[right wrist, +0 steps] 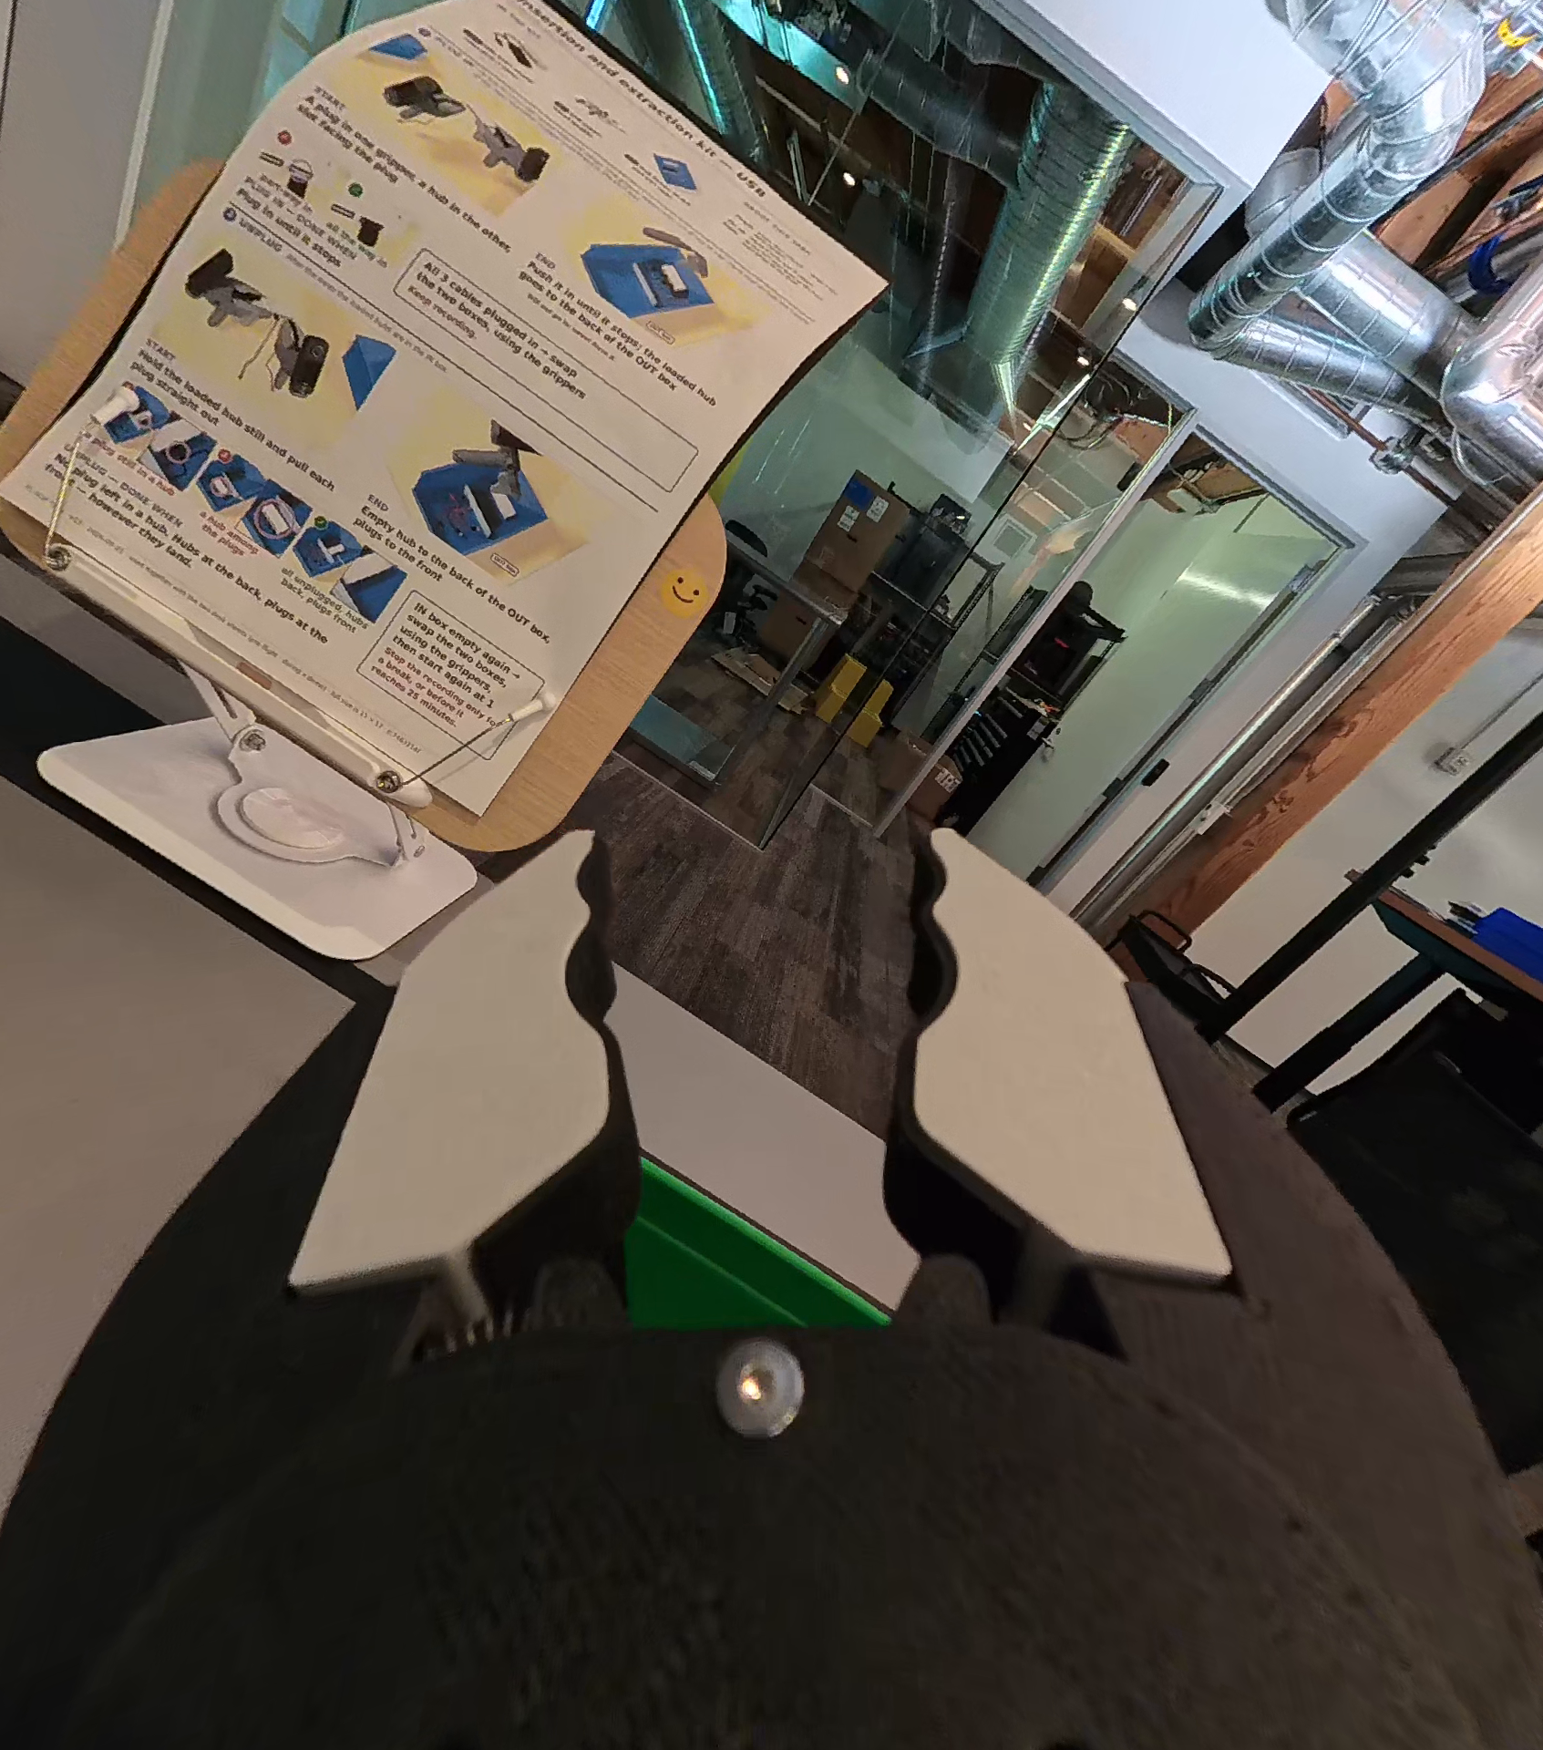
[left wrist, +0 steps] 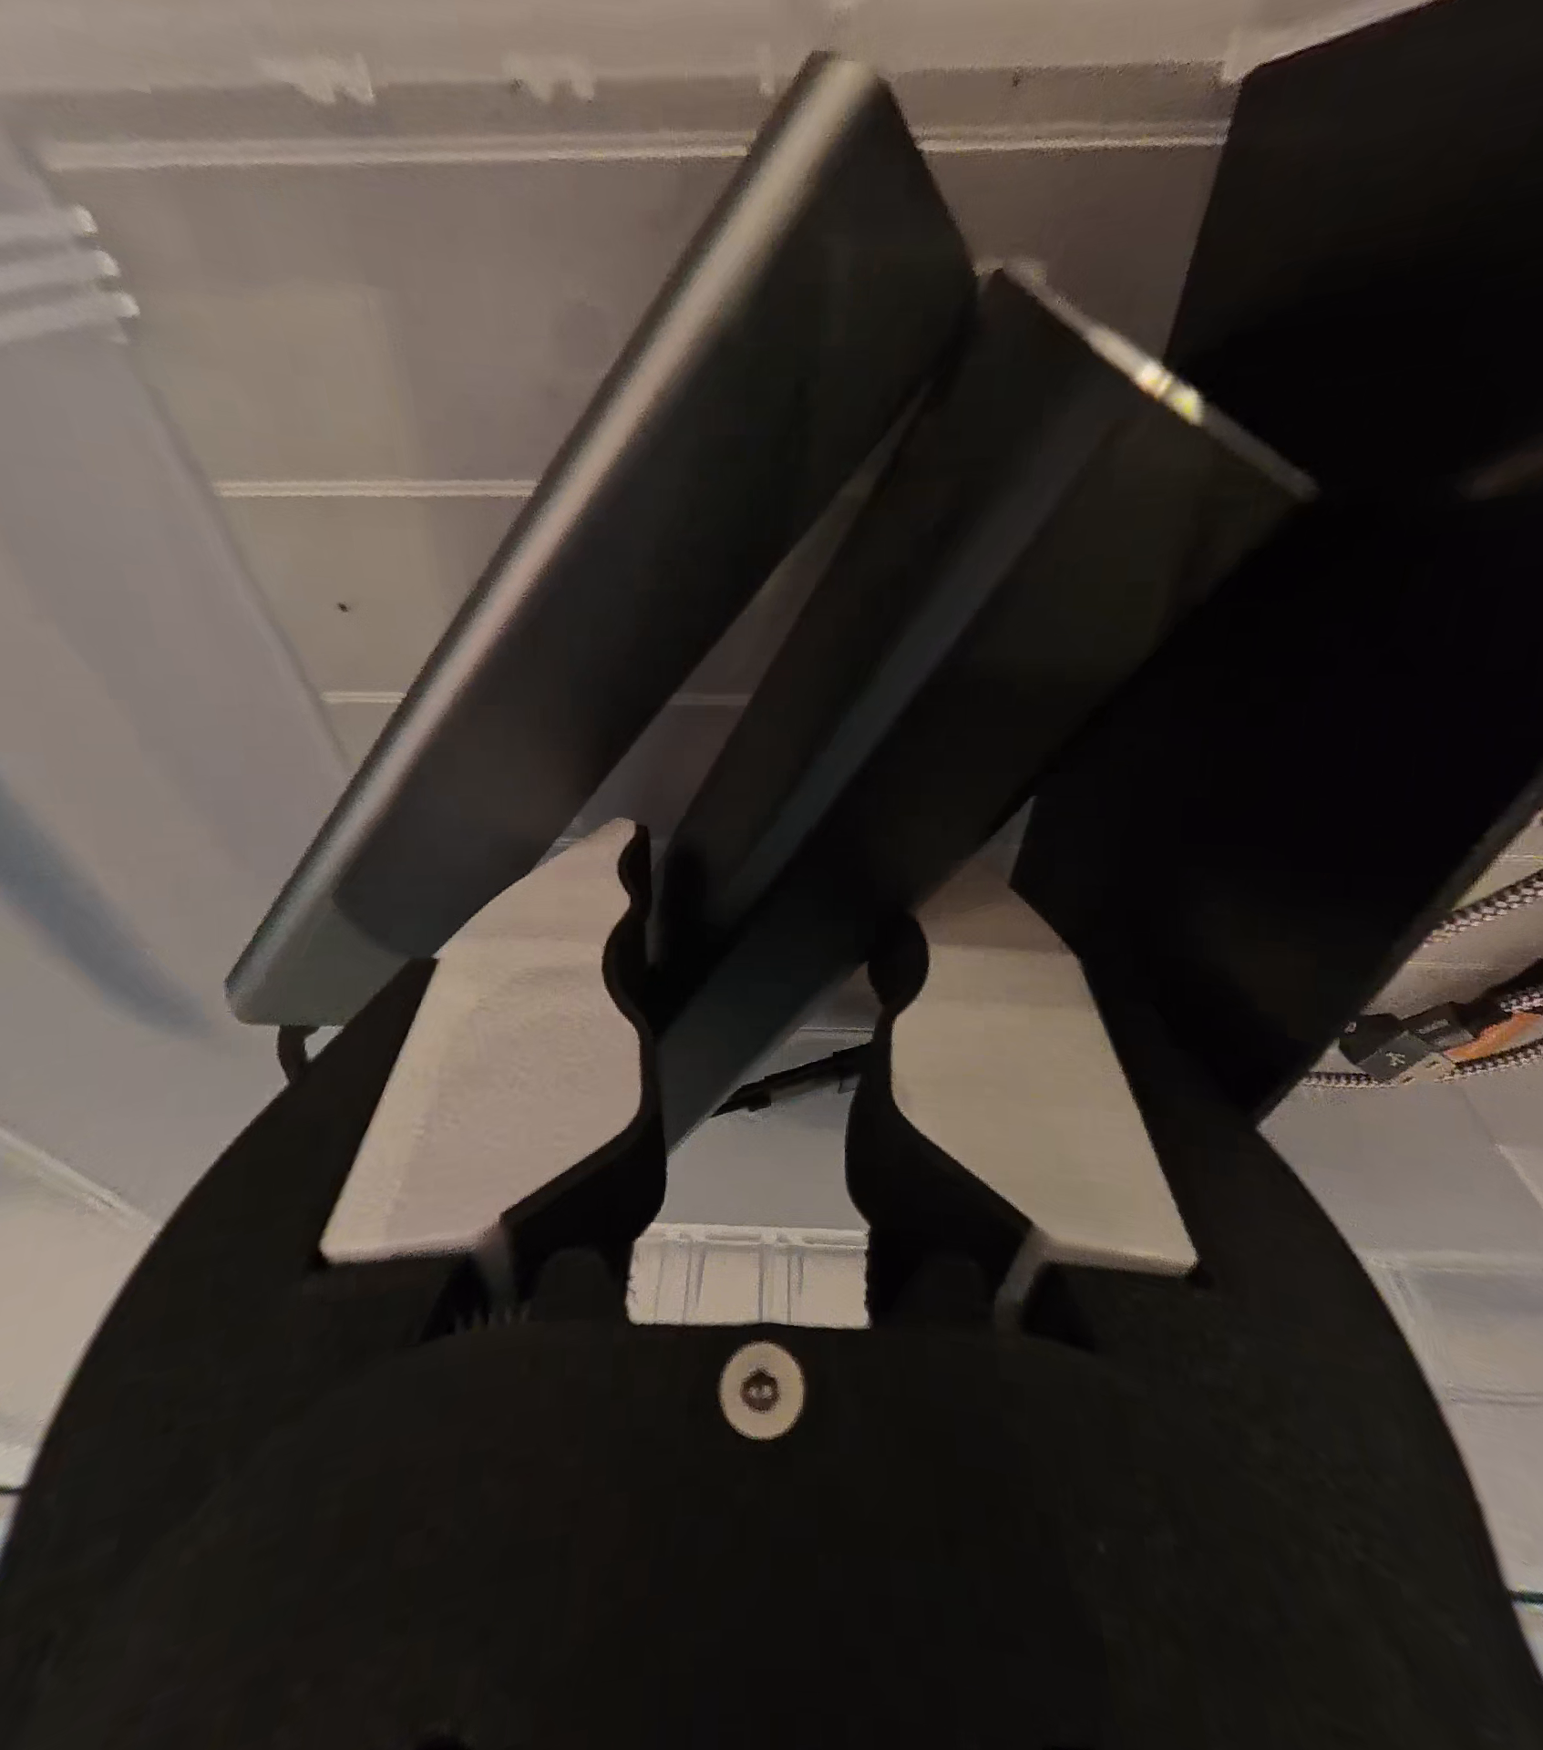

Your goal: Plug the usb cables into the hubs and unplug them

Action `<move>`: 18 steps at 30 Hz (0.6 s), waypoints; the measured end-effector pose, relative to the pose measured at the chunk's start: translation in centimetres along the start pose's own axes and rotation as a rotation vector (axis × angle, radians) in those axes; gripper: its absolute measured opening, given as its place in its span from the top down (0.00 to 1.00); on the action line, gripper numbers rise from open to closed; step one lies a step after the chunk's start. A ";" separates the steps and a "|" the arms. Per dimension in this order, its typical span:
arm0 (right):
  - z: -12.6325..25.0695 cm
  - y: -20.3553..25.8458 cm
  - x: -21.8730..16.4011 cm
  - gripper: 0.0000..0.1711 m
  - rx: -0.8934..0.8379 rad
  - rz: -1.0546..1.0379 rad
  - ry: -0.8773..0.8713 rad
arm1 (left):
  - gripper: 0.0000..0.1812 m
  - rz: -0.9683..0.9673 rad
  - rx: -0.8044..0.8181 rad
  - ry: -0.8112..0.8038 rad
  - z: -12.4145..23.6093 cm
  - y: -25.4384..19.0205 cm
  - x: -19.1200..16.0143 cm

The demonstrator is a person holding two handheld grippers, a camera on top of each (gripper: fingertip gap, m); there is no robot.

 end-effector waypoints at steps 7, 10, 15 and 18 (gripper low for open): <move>0.7 -0.9 0.1 0.65 -0.009 -0.011 -0.017 | 0.80 0.069 0.071 0.014 2.6 0.3 -0.3; 1.1 -1.5 0.2 0.65 -0.015 -0.027 -0.031 | 0.81 0.136 0.120 -0.050 6.0 0.5 -0.7; 1.9 -2.5 0.2 0.65 -0.025 -0.063 -0.055 | 0.82 0.270 0.170 -0.190 12.1 0.1 -1.2; 2.5 -3.2 0.4 0.65 -0.030 -0.092 -0.075 | 0.82 0.375 0.153 -0.342 15.8 -0.5 -0.8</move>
Point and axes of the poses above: each gripper's, where its closed fingertips meet, z back along the fingers, x out of its top, y = z × x across the jaws, the point moved 6 cm from there along z, back along the fingers, and after that the axes turned 9 degrees about -z, right-handed, at the moved point
